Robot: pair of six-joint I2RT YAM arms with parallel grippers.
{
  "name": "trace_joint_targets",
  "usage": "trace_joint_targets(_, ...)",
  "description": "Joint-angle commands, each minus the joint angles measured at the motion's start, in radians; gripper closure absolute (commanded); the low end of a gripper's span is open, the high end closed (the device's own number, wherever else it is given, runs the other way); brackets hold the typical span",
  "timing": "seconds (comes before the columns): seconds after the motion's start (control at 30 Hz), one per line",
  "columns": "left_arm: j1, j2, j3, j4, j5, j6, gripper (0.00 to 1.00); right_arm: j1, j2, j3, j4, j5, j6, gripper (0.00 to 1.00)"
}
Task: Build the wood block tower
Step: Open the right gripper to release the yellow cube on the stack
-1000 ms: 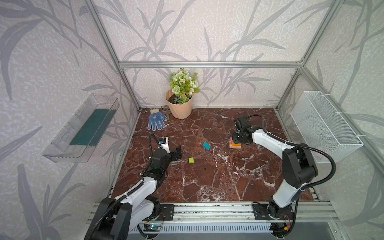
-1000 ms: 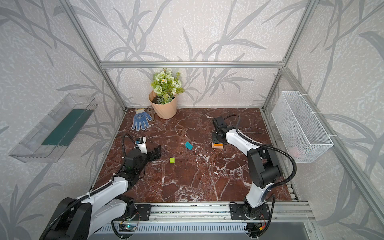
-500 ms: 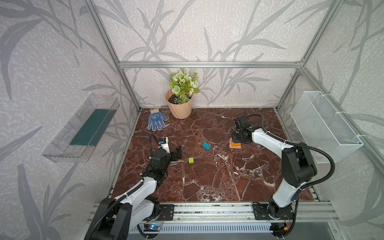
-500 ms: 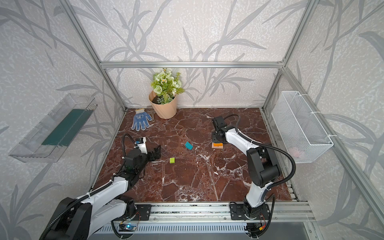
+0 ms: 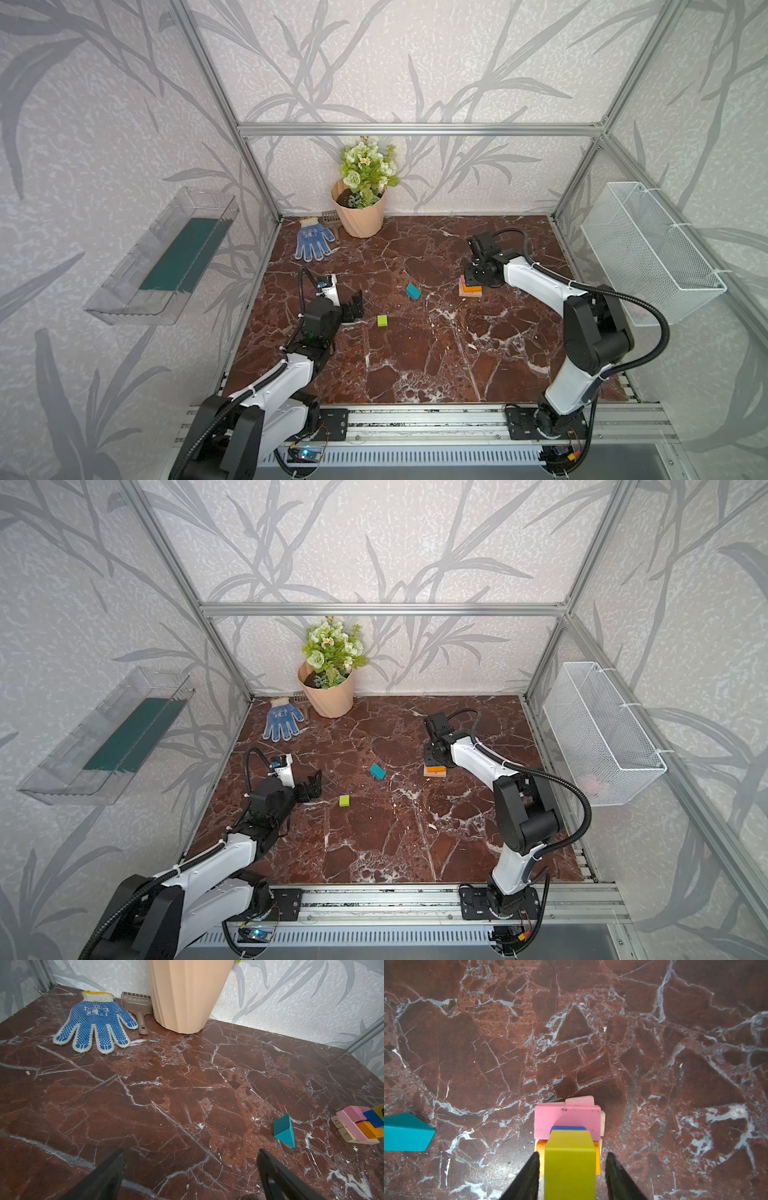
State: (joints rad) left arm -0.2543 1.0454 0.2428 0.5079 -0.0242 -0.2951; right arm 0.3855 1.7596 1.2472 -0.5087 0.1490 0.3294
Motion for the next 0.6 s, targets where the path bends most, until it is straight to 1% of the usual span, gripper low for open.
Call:
trace_joint_targets(0.0,-0.003,-0.002,0.027,0.009,-0.004,0.008,0.0,0.005,-0.024,-0.001,-0.028,0.009,0.005,0.47)
trace_joint_targets(0.3,-0.002,-0.001,0.027,0.009,-0.005,0.008,0.01,0.018,-0.025,0.003,-0.024,0.006,-0.001,0.48)
trace_joint_targets(0.43,-0.003,-0.001,0.025,0.009,-0.005,0.008,0.01,0.019,-0.026,0.006,-0.03,0.014,-0.002,0.49)
trace_joint_targets(0.57,-0.002,0.0,0.025,0.011,-0.005,0.008,0.01,0.022,-0.029,0.005,-0.028,0.015,-0.004,0.53)
